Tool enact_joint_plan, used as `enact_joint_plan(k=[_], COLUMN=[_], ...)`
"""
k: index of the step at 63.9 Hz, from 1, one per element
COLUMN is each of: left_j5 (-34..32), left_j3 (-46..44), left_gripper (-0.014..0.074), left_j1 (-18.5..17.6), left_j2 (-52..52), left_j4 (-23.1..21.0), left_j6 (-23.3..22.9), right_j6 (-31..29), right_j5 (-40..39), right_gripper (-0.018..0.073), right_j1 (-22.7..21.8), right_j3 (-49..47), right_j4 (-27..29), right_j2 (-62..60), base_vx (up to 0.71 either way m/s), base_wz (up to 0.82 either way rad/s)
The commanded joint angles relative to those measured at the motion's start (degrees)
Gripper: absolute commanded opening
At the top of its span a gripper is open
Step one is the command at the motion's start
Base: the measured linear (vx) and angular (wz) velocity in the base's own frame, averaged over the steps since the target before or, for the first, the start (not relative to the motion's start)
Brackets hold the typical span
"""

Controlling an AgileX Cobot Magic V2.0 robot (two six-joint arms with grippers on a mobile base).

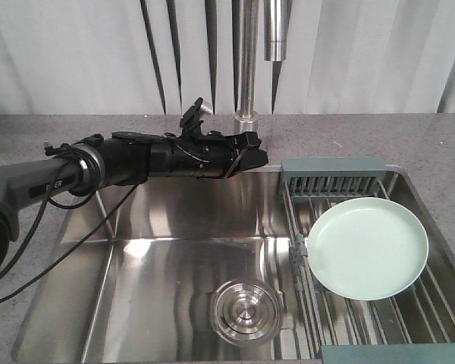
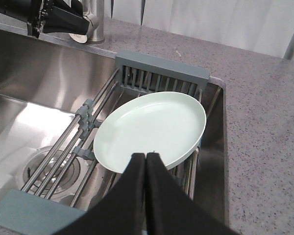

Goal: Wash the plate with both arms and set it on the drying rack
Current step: 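Push the faucet handle back with the left gripper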

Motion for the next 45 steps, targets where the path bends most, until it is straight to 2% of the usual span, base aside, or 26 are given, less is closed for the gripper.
enact_joint_plan(k=[1, 28, 35, 45], left_j5=[0.0, -4.7, -2.6, 4.3], left_j3=[-3.4, -6.9, -7.3, -7.3], left_gripper=[-0.0006, -0.0006, -0.0006, -0.0006], left_j1=[-0.2, 0.1, 0.3, 0.3], left_j2=[-3.5, -3.5, -3.5, -3.5], left_j4=[-5.9, -5.9, -5.9, -5.6], left_j6=[-0.3, -0.2, -0.3, -0.3], right_j6=[-0.2, -0.2, -0.2, -0.2], right_j5=[-4.4, -4.4, -4.4, -4.4], right_gripper=[-0.0002, -0.0002, -0.0002, -0.0002], right_j1=[-0.2, -0.2, -0.2, -0.2], right_j3=[-1.5, -1.5, -1.5, -1.5], right_j4=[-0.4, -0.4, -0.4, -0.4], right_j2=[0.5, 0.5, 0.5, 0.5], base_vx=[0.00, 0.00, 0.00, 0.00], base_wz=[0.00, 0.00, 0.00, 0.00])
